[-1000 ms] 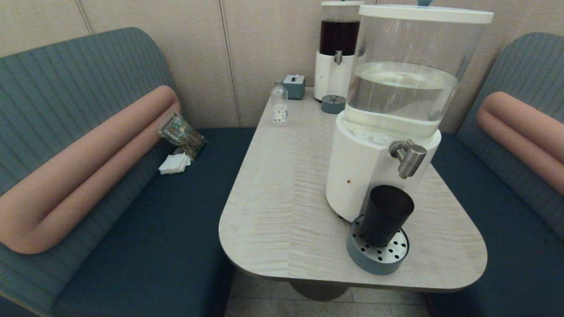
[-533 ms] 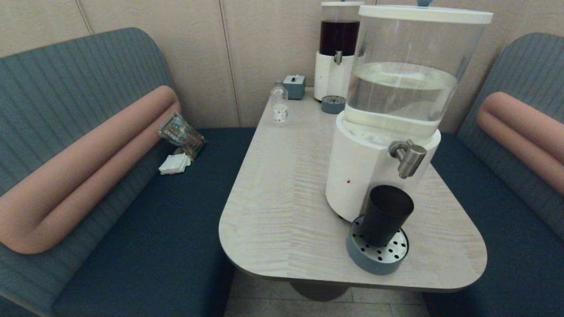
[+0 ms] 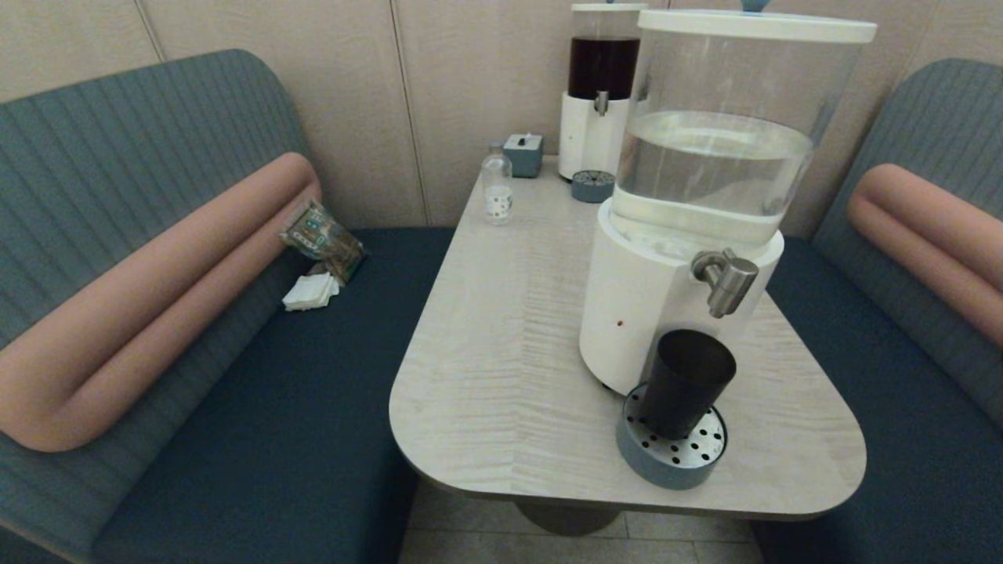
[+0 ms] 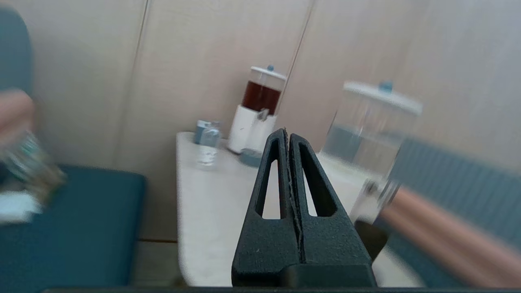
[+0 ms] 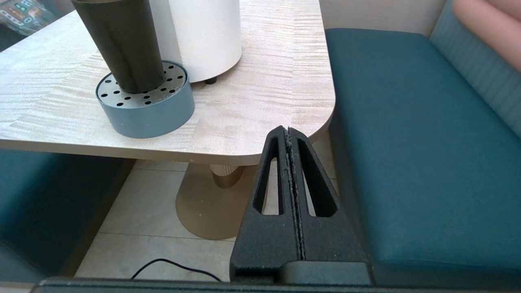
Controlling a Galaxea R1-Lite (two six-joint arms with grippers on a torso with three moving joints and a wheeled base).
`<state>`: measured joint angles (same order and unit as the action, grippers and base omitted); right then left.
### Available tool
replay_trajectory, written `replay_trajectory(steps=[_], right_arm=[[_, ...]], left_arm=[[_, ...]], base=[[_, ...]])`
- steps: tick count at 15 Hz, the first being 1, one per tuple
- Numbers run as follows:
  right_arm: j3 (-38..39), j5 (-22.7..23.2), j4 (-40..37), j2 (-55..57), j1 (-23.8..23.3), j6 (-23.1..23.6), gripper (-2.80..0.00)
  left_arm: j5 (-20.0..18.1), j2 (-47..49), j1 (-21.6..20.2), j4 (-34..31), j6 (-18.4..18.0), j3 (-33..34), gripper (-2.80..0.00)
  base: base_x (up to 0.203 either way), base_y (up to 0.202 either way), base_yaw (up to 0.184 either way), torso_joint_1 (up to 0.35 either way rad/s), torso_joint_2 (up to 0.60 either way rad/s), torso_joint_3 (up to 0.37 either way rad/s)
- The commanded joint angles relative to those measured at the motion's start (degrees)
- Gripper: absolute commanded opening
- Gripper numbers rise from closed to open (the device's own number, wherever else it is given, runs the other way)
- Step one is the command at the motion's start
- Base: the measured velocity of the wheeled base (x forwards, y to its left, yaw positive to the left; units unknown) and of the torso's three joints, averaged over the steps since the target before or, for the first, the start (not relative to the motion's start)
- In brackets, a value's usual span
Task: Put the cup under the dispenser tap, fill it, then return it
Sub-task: Turn on the faucet
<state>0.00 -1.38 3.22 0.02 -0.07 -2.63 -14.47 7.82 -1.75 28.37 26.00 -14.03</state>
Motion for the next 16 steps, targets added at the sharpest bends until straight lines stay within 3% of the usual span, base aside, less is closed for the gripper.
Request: replay_trajectory(steps=[1, 3, 4, 6, 9, 12, 16], right_arm=[[0.9, 0.0, 0.1, 0.1, 0.0, 0.1, -2.8], [0.9, 0.0, 0.1, 0.0, 0.1, 0.1, -2.8], [0.9, 0.0, 0.1, 0.0, 0.0, 0.0, -2.8], [0.8, 0.0, 0.0, 0.2, 0.1, 0.0, -2.8], [0.9, 0.0, 0.0, 0.0, 0.0, 0.0, -2.8], [0.8, 0.0, 0.0, 0.1, 0.1, 0.3, -2.8], [-0.2, -0.3, 0.6, 0.0, 0.0, 0.5, -2.8]], left_arm=[[-0.8, -6.4, 0.2, -3.9, -7.7, 0.2, -2.8], [-1.9, -7.4, 0.3, -7.9, -24.7, 1.1, -2.8], [-2.0, -7.5, 0.3, -9.7, -29.3, 3.5, -2.8], [0.1, -7.6, 0.3, -12.0, -34.0, 10.5, -2.8], [9.1, -7.6, 0.3, -21.0, -36.7, 14.1, -2.8], [13.5, -7.6, 0.3, -27.7, -37.8, 13.9, -2.8], [12.3, -7.6, 0.4, -33.7, -34.9, 13.1, -2.8]], base=[[0.0, 0.0, 0.0, 0.0, 0.0, 0.0], [0.0, 0.0, 0.0, 0.0, 0.0, 0.0], [0.0, 0.0, 0.0, 0.0, 0.0, 0.0], [0.0, 0.0, 0.0, 0.0, 0.0, 0.0], [0.0, 0.0, 0.0, 0.0, 0.0, 0.0], [0.0, 0.0, 0.0, 0.0, 0.0, 0.0], [0.0, 0.0, 0.0, 0.0, 0.0, 0.0]])
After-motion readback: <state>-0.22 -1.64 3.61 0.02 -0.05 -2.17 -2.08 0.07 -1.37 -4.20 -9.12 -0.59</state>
